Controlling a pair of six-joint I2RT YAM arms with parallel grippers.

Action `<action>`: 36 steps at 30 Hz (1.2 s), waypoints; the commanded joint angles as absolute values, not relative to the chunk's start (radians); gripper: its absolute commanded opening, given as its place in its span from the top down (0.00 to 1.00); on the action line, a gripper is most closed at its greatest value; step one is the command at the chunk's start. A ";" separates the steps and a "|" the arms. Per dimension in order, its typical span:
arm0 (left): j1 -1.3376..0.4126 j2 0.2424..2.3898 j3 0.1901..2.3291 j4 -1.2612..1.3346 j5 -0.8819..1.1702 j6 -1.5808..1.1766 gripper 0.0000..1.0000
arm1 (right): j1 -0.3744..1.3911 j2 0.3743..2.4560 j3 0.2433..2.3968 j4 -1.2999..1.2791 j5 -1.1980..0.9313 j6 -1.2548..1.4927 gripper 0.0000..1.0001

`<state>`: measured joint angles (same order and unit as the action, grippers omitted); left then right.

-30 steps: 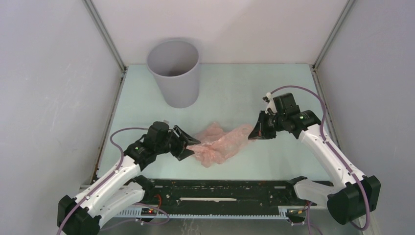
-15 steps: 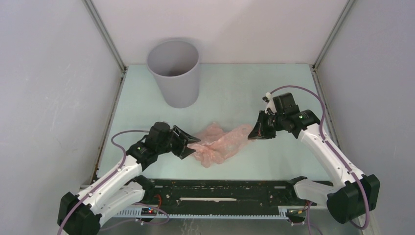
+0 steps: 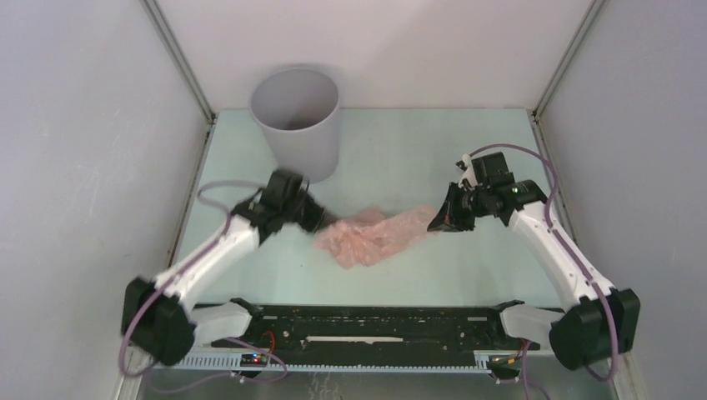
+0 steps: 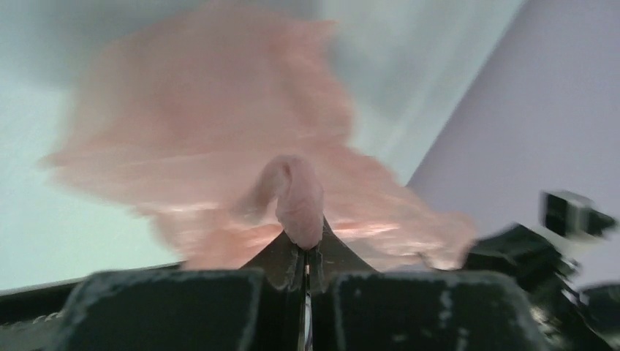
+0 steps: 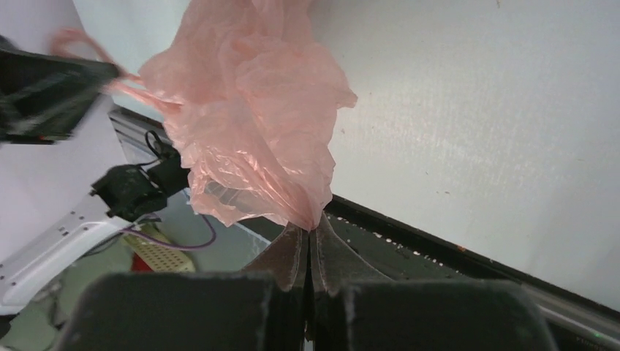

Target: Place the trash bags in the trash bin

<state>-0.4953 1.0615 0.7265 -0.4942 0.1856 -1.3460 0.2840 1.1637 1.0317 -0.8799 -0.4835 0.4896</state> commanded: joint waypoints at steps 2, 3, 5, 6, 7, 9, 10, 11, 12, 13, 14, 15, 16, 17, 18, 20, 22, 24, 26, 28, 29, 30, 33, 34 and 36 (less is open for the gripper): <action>-0.519 1.445 1.553 -0.643 0.212 -0.956 1.00 | 0.179 1.324 1.292 -0.934 -0.549 0.526 1.00; -0.550 1.508 1.775 -0.729 0.164 -0.874 1.00 | 0.164 1.346 1.391 -0.986 -0.556 0.527 1.00; -0.639 1.590 2.144 -0.838 0.036 -0.701 1.00 | 0.158 1.347 1.661 -1.066 -0.538 0.529 1.00; -0.693 1.604 2.264 -0.853 -0.011 -0.612 1.00 | 0.162 1.328 1.766 -1.079 -0.526 0.529 1.00; -0.743 1.594 2.308 -0.845 -0.057 -0.544 1.00 | 0.168 1.289 1.847 -1.073 -0.511 0.528 1.00; -0.813 1.506 2.179 -0.754 -0.085 -0.462 1.00 | 0.186 1.198 1.893 -1.017 -0.467 0.527 1.00; -0.824 1.437 2.039 -0.687 -0.083 -0.465 1.00 | 0.195 1.139 1.841 -0.962 -0.444 0.530 1.00; -0.827 1.369 1.864 -0.607 -0.080 -0.510 1.00 | 0.201 1.075 1.746 -0.899 -0.426 0.535 1.00; -0.827 1.298 1.701 -0.540 -0.096 -0.549 1.00 | 0.205 1.007 1.622 -0.836 -0.412 0.546 1.00; -0.823 1.240 1.533 -0.498 -0.115 -0.598 1.00 | 0.205 0.952 1.474 -0.785 -0.405 0.567 1.00; -0.811 1.201 1.389 -0.479 -0.108 -0.645 1.00 | 0.204 0.909 1.335 -0.757 -0.405 0.584 1.00; -0.792 1.178 1.262 -0.476 -0.076 -0.679 1.00 | 0.207 0.887 1.181 -0.747 -0.417 0.596 1.00; -0.768 1.172 1.143 -0.486 -0.031 -0.708 1.00 | 0.210 0.888 1.037 -0.740 -0.446 0.606 1.00; -0.740 1.185 1.049 -0.499 0.036 -0.726 1.00 | 0.217 0.907 0.904 -0.720 -0.516 0.609 1.00; -0.716 1.198 0.963 -0.514 0.081 -0.736 1.00 | 0.241 0.933 0.786 -0.701 -0.552 0.607 1.00; -0.703 1.184 0.859 -0.531 0.111 -0.735 1.00 | 0.357 0.978 0.698 -0.735 -0.460 0.613 1.00; -0.709 1.118 0.827 -0.503 0.118 -0.744 1.00 | 0.501 0.966 0.731 -0.761 -0.348 0.610 1.00; -0.702 1.068 0.861 -0.462 0.098 -0.741 1.00 | 0.525 0.947 0.811 -0.770 -0.287 0.595 1.00; -0.678 1.097 0.987 -0.468 0.078 -0.710 1.00 | 0.466 0.992 0.964 -0.777 -0.281 0.559 1.00; -0.641 1.189 1.199 -0.518 0.106 -0.678 1.00 | 0.376 1.093 1.159 -0.824 -0.329 0.530 1.00; -0.625 1.242 1.391 -0.559 0.131 -0.661 1.00 | 0.337 1.149 1.287 -0.874 -0.356 0.524 1.00; -0.614 1.298 1.493 -0.604 0.156 -0.641 1.00 | 0.312 1.204 1.433 -0.939 -0.371 0.523 1.00; -0.624 1.378 1.990 -0.691 0.145 -0.586 1.00 | 0.383 1.301 1.949 -1.136 -0.272 0.497 1.00; -0.643 1.368 2.063 -0.680 0.126 -0.554 1.00 | 0.460 1.308 2.088 -1.165 -0.196 0.473 1.00; -0.710 1.280 2.013 -0.592 0.053 -0.471 1.00 | 0.669 1.257 2.159 -1.128 0.039 0.422 1.00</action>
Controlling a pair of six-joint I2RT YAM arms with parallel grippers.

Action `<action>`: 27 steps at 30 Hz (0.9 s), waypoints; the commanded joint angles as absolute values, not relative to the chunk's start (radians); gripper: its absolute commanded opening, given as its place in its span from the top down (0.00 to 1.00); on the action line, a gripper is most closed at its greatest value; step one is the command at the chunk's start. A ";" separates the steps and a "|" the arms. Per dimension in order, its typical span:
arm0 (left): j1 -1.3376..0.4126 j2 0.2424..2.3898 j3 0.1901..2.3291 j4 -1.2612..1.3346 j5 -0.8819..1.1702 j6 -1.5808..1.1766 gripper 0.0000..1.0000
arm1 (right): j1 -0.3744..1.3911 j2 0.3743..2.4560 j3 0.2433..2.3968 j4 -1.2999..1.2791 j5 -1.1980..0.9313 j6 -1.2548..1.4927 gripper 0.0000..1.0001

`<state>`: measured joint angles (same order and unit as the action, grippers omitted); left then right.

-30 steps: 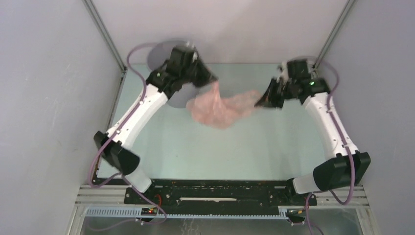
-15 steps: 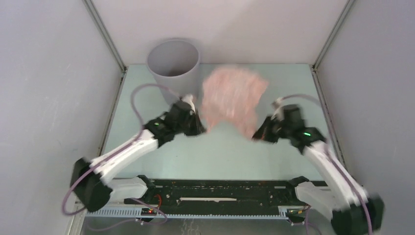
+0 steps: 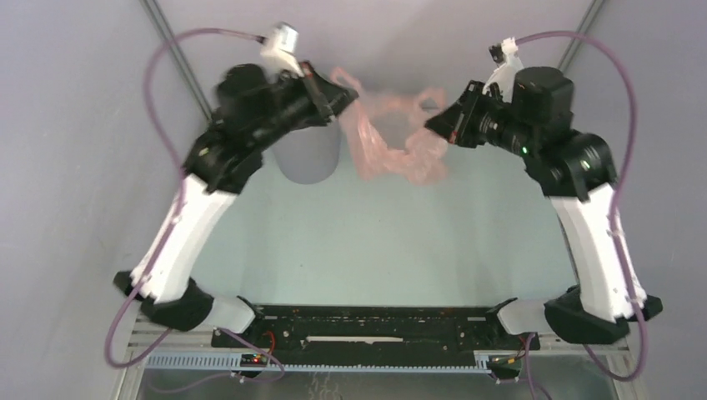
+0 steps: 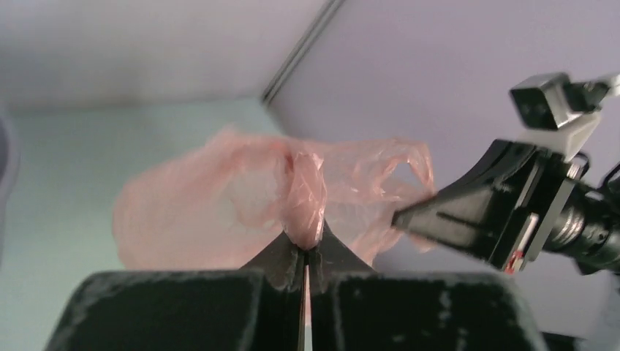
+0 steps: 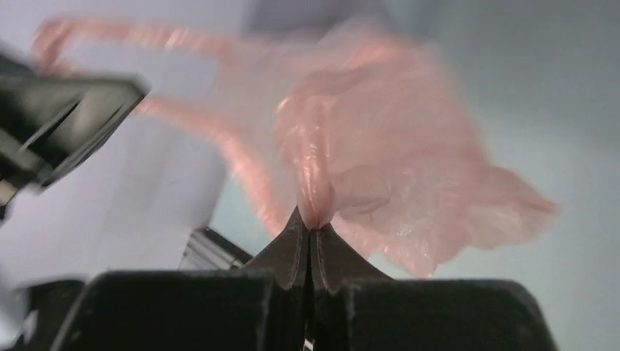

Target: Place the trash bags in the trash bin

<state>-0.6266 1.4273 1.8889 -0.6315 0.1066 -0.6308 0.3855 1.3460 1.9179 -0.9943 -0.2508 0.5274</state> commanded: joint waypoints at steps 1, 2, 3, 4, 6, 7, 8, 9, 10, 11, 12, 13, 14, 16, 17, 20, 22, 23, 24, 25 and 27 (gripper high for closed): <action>-0.739 1.213 1.893 -0.515 0.021 -0.441 1.00 | 0.749 1.191 2.076 -1.060 0.121 0.403 1.00; -0.755 1.111 1.739 -0.408 0.005 -0.440 1.00 | 0.797 1.113 1.920 -0.935 0.165 0.394 1.00; -0.755 1.048 1.569 -0.368 -0.053 -0.476 1.00 | 0.809 1.033 1.733 -0.844 0.193 0.395 1.00; -0.753 1.004 1.423 -0.375 -0.116 -0.519 1.00 | 0.805 0.956 1.543 -0.777 0.214 0.408 1.00; -0.713 1.004 1.158 -0.514 -0.135 -0.644 1.00 | 0.743 0.871 1.192 -0.735 0.204 0.497 1.00; -0.673 1.044 1.055 -0.574 -0.045 -0.668 1.00 | 0.701 0.871 1.043 -0.750 0.130 0.559 1.00; -0.658 1.081 0.954 -0.604 0.049 -0.658 1.00 | 0.658 0.893 0.921 -0.761 0.011 0.621 1.00; -0.660 1.098 0.878 -0.618 0.101 -0.646 1.00 | 0.642 0.930 0.823 -0.755 -0.103 0.664 1.00; -0.685 1.069 0.808 -0.614 0.103 -0.649 1.00 | 0.680 0.959 0.756 -0.750 -0.140 0.705 1.00; -0.710 1.016 0.763 -0.598 0.089 -0.660 1.00 | 0.766 0.971 0.735 -0.758 -0.094 0.743 1.00; -0.727 0.942 0.746 -0.582 0.073 -0.657 1.00 | 0.850 0.964 0.745 -0.763 -0.018 0.764 1.00; -0.731 0.877 0.751 -0.565 0.046 -0.653 1.00 | 0.903 0.955 0.782 -0.761 0.046 0.760 1.00; -0.728 0.829 0.767 -0.543 -0.011 -0.650 1.00 | 0.915 0.950 0.817 -0.758 0.081 0.744 1.00; -0.693 0.815 0.854 -0.504 -0.060 -0.616 1.00 | 0.838 0.967 0.916 -0.745 0.086 0.653 1.00; -0.662 0.855 0.925 -0.498 -0.039 -0.592 1.00 | 0.766 0.995 0.976 -0.741 0.041 0.610 1.00; -0.583 1.042 1.289 -0.589 0.063 -0.540 1.00 | 0.511 1.117 1.267 -0.831 -0.155 0.521 1.00; -0.584 1.111 1.561 -0.623 0.097 -0.506 1.00 | 0.450 1.196 1.585 -0.975 -0.161 0.460 1.00; -0.595 1.114 1.694 -0.589 0.103 -0.498 1.00 | 0.503 1.217 1.760 -1.040 -0.106 0.410 1.00; -0.609 1.097 1.746 -0.530 0.103 -0.480 1.00 | 0.590 1.223 1.895 -1.049 -0.025 0.350 1.00; -0.631 1.065 1.756 -0.460 0.099 -0.462 1.00 | 0.699 1.213 1.993 -1.030 0.155 0.287 1.00; -0.664 0.994 1.685 -0.373 0.048 -0.438 1.00 | 0.863 1.141 1.979 -0.908 0.323 0.205 1.00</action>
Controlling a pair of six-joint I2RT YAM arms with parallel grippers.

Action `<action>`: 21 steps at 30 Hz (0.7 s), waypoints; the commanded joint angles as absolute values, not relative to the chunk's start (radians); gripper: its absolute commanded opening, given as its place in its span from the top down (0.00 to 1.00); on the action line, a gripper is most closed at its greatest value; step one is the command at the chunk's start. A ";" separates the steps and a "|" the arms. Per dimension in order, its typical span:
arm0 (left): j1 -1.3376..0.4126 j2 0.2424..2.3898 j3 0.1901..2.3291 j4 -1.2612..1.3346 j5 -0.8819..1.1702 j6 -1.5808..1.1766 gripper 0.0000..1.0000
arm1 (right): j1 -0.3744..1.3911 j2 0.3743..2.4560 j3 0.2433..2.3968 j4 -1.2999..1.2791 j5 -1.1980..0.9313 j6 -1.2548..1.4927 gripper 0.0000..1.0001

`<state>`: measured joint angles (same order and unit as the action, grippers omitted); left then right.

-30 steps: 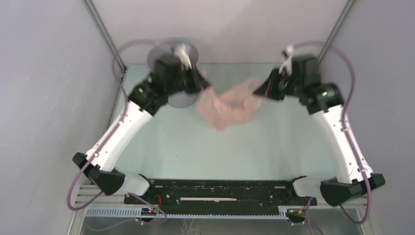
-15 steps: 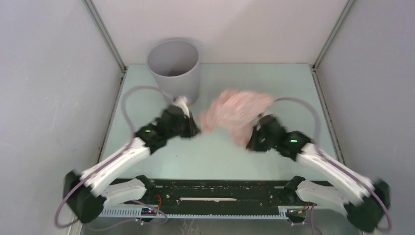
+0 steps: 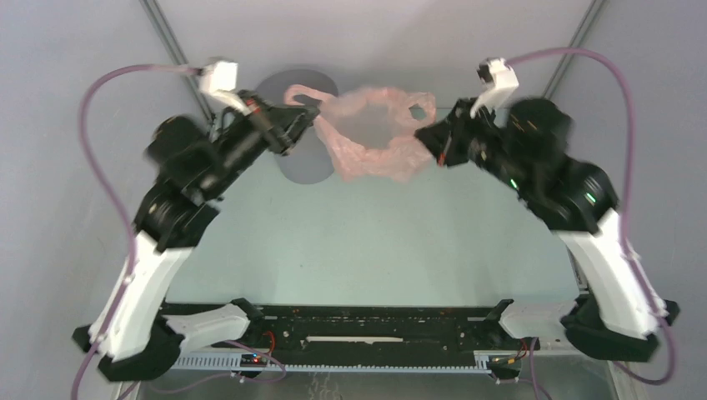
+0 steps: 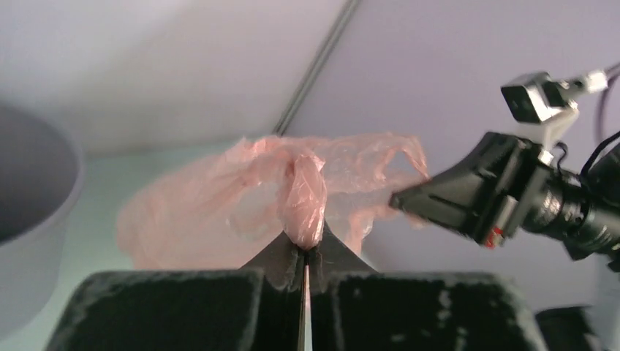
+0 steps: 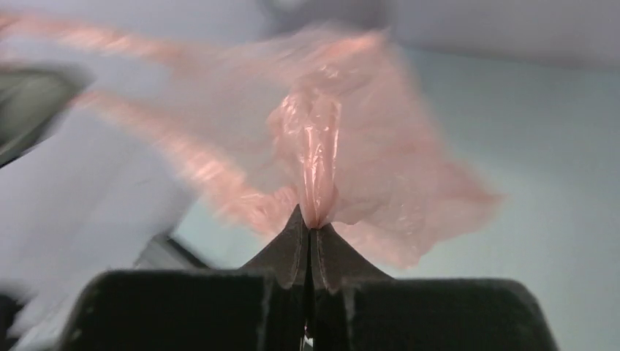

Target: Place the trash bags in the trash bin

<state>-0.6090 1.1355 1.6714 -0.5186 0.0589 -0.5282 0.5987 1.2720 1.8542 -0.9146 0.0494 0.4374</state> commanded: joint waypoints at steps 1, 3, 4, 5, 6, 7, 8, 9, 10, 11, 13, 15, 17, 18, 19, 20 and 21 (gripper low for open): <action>-0.669 0.959 1.606 -0.369 0.012 -0.446 1.00 | 0.880 1.065 1.880 -0.828 0.347 0.204 1.00; -0.668 0.919 1.383 -0.417 -0.092 -0.470 1.00 | 0.857 0.942 1.567 -0.680 0.368 0.248 1.00; -0.663 0.928 1.238 -0.454 -0.117 -0.500 1.00 | 0.819 0.901 1.374 -0.625 0.330 0.283 1.00; -0.639 0.972 1.111 -0.503 -0.069 -0.532 1.00 | 0.755 0.901 1.194 -0.606 0.208 0.337 1.00; -0.603 1.047 0.999 -0.553 0.083 -0.561 1.00 | 0.647 0.954 1.060 -0.634 -0.042 0.411 1.00; -0.586 1.112 0.912 -0.574 0.193 -0.571 1.00 | 0.580 1.026 0.978 -0.673 -0.238 0.482 1.00; -0.602 1.132 0.850 -0.571 0.230 -0.573 1.00 | 0.594 1.072 0.893 -0.689 -0.312 0.528 1.00; -0.646 1.091 0.809 -0.568 0.186 -0.582 1.00 | 0.682 1.070 0.866 -0.702 -0.252 0.560 1.00; -0.694 1.015 0.782 -0.545 0.134 -0.589 1.00 | 0.782 1.044 0.861 -0.705 -0.153 0.588 1.00; -0.740 0.928 0.754 -0.501 0.103 -0.597 1.00 | 0.877 1.010 0.860 -0.690 -0.067 0.594 1.00; -0.743 0.804 0.707 -0.374 0.079 -0.633 1.00 | 0.935 0.961 0.860 -0.658 -0.006 0.588 1.00; -0.732 0.790 0.726 -0.340 0.053 -0.630 1.00 | 0.856 0.953 0.864 -0.657 -0.017 0.560 1.00; -0.728 0.870 0.777 -0.352 0.084 -0.600 1.00 | 0.755 0.983 0.863 -0.671 -0.087 0.519 1.00; -0.726 0.911 0.797 -0.351 0.120 -0.589 1.00 | 0.721 1.004 0.864 -0.685 -0.115 0.498 1.00; -0.728 0.949 0.811 -0.345 0.149 -0.576 1.00 | 0.697 1.030 0.864 -0.706 -0.132 0.474 1.00; -0.727 0.975 0.815 -0.331 0.175 -0.570 1.00 | 0.686 1.044 0.864 -0.724 -0.132 0.457 0.99; -0.727 0.994 0.812 -0.321 0.186 -0.569 1.00 | 0.683 1.053 0.864 -0.741 -0.125 0.446 0.99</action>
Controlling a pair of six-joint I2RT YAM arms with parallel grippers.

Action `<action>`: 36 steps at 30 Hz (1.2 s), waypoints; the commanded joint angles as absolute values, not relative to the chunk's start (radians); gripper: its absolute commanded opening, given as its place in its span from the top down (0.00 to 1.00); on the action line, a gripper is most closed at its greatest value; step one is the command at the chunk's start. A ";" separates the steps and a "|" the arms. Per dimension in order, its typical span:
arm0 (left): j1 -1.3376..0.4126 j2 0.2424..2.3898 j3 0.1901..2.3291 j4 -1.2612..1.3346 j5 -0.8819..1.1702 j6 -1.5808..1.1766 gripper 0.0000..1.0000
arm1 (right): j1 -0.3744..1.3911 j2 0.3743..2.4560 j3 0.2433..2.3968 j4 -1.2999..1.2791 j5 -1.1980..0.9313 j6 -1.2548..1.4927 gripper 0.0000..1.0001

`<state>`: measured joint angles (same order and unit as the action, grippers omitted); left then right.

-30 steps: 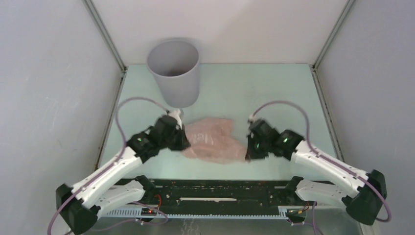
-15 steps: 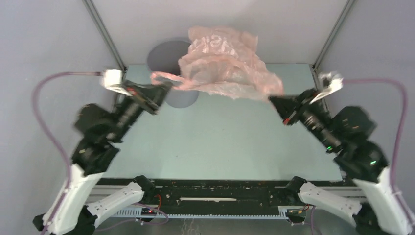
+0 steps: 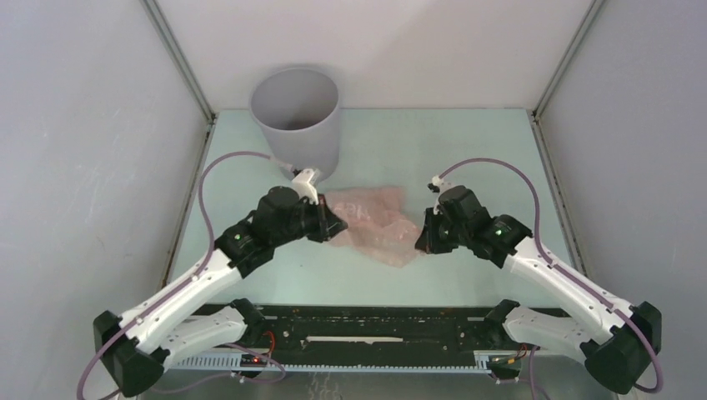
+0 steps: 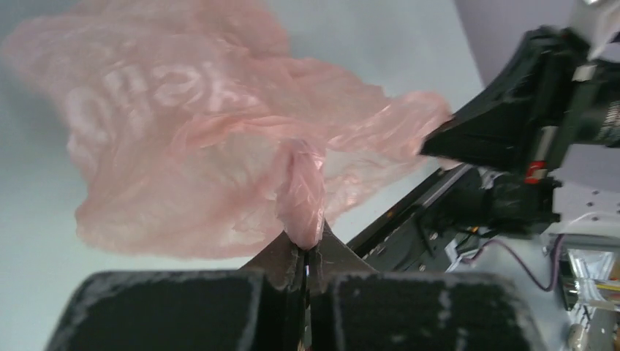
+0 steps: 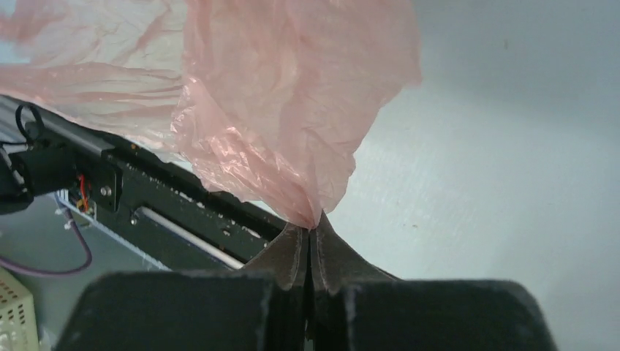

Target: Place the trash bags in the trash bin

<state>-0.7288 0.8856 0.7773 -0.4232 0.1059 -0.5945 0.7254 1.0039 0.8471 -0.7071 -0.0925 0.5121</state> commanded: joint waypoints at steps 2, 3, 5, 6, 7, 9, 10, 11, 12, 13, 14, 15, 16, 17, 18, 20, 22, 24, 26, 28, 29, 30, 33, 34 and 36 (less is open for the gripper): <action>-0.728 0.998 0.801 -0.297 0.189 -0.579 1.00 | 0.684 1.056 0.862 -0.767 -0.139 0.438 0.89; -0.727 0.990 0.792 -0.285 0.192 -0.586 1.00 | 0.684 1.050 0.861 -0.772 -0.170 0.435 0.82; -0.726 0.959 0.766 -0.270 0.192 -0.590 1.00 | 0.690 1.026 0.861 -0.780 -0.217 0.436 0.68; -0.726 0.942 0.755 -0.270 0.191 -0.588 1.00 | 0.694 1.007 0.861 -0.785 -0.226 0.438 0.59; -0.726 0.926 0.744 -0.274 0.189 -0.585 1.00 | 0.696 0.983 0.862 -0.788 -0.233 0.436 0.51; -0.728 0.892 0.714 -0.286 0.181 -0.581 1.00 | 0.691 0.946 0.879 -0.826 -0.199 0.417 0.41; -0.727 0.877 0.698 -0.293 0.177 -0.583 1.00 | 0.690 0.937 0.891 -0.847 -0.163 0.405 0.38; -0.726 0.866 0.681 -0.298 0.177 -0.585 1.00 | 0.690 0.936 0.902 -0.858 -0.142 0.383 0.36; -0.727 0.856 0.668 -0.301 0.180 -0.590 1.00 | 0.691 0.941 0.910 -0.859 -0.135 0.364 0.34; -0.727 0.848 0.654 -0.301 0.184 -0.598 1.00 | 0.694 0.952 0.920 -0.854 -0.136 0.345 0.34; -0.727 0.841 0.646 -0.302 0.189 -0.606 1.00 | 0.699 0.973 0.933 -0.848 -0.142 0.322 0.32; -0.727 0.836 0.640 -0.303 0.195 -0.609 1.00 | 0.714 0.999 0.951 -0.845 -0.137 0.300 0.31; -0.726 0.831 0.637 -0.307 0.197 -0.616 1.00 | 0.732 1.026 0.973 -0.847 -0.117 0.275 0.31; -0.727 0.827 0.635 -0.308 0.197 -0.621 1.00 | 0.747 1.057 0.995 -0.849 -0.096 0.251 0.30; -0.727 0.824 0.633 -0.308 0.197 -0.624 1.00 | 0.761 1.087 1.014 -0.850 -0.073 0.225 0.30; -0.726 0.822 0.631 -0.312 0.191 -0.627 1.00 | 0.783 1.140 1.034 -0.850 -0.049 0.176 0.29; -0.727 0.830 0.633 -0.318 0.189 -0.625 1.00 | 0.803 1.188 1.045 -0.857 -0.068 0.131 0.30; -0.727 0.842 0.638 -0.327 0.191 -0.616 1.00 | 0.830 1.220 1.056 -0.873 -0.089 0.093 0.31; -0.727 0.850 0.644 -0.336 0.191 -0.607 1.00 | 0.849 1.246 1.058 -0.892 -0.114 0.073 0.34; -0.727 0.852 0.643 -0.338 0.189 -0.603 1.00 | 0.860 1.267 1.058 -0.896 -0.121 0.068 0.38; -0.727 0.852 0.642 -0.339 0.188 -0.602 1.00 | 0.869 1.276 1.058 -0.891 -0.094 0.073 0.39; -0.726 0.853 0.640 -0.339 0.186 -0.601 1.00 | 0.876 1.284 1.058 -0.881 -0.063 0.081 0.40; -0.728 0.856 0.634 -0.343 0.185 -0.595 1.00 | 0.880 1.309 1.072 -0.862 -0.001 0.111 0.53; -0.727 0.857 0.634 -0.349 0.186 -0.589 1.00 | 0.881 1.316 1.077 -0.863 0.014 0.118 0.56; -0.727 0.855 0.631 -0.367 0.188 -0.574 1.00 | 0.880 1.322 1.078 -0.863 0.054 0.147 0.51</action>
